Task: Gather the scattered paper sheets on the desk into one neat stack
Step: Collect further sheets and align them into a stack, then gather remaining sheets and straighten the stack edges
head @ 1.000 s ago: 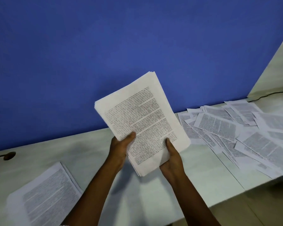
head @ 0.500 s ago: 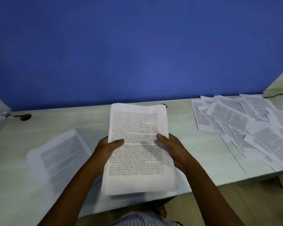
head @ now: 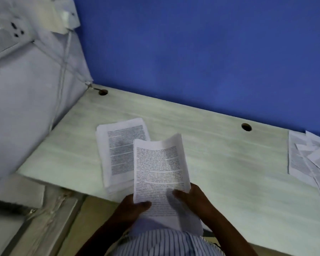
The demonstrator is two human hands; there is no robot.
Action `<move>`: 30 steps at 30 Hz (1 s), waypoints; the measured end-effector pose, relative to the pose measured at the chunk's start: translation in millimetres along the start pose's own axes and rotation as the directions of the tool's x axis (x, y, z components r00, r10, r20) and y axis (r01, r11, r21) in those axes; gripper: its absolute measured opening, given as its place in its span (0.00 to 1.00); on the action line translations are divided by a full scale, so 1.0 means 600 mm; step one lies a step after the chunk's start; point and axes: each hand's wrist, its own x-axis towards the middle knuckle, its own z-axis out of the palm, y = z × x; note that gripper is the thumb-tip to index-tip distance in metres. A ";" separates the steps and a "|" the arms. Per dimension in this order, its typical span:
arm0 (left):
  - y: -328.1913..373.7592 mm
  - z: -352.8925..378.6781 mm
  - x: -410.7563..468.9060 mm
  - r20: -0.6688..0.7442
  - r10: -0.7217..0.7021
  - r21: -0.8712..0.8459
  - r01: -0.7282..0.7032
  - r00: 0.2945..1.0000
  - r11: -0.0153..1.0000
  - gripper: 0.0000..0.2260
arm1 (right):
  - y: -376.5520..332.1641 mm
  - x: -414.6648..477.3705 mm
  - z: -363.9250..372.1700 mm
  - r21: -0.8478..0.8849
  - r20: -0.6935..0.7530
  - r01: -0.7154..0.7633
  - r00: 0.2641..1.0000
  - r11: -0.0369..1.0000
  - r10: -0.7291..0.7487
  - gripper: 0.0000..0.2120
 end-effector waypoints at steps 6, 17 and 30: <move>0.011 -0.058 0.010 -0.388 0.090 -0.095 -0.137 0.917 0.986 0.07 | -0.079 0.064 0.029 -0.064 0.117 0.083 0.990 0.995 -0.075 0.10; 0.038 -0.172 0.118 -0.421 0.081 0.226 0.018 0.903 0.974 0.21 | -0.119 0.199 0.126 -0.459 0.164 0.093 0.986 0.883 -0.018 0.25; 0.030 -0.018 0.075 -0.380 0.335 0.406 -0.170 0.862 0.898 0.12 | 0.072 0.070 -0.033 0.190 -0.097 -0.157 0.979 0.969 0.178 0.11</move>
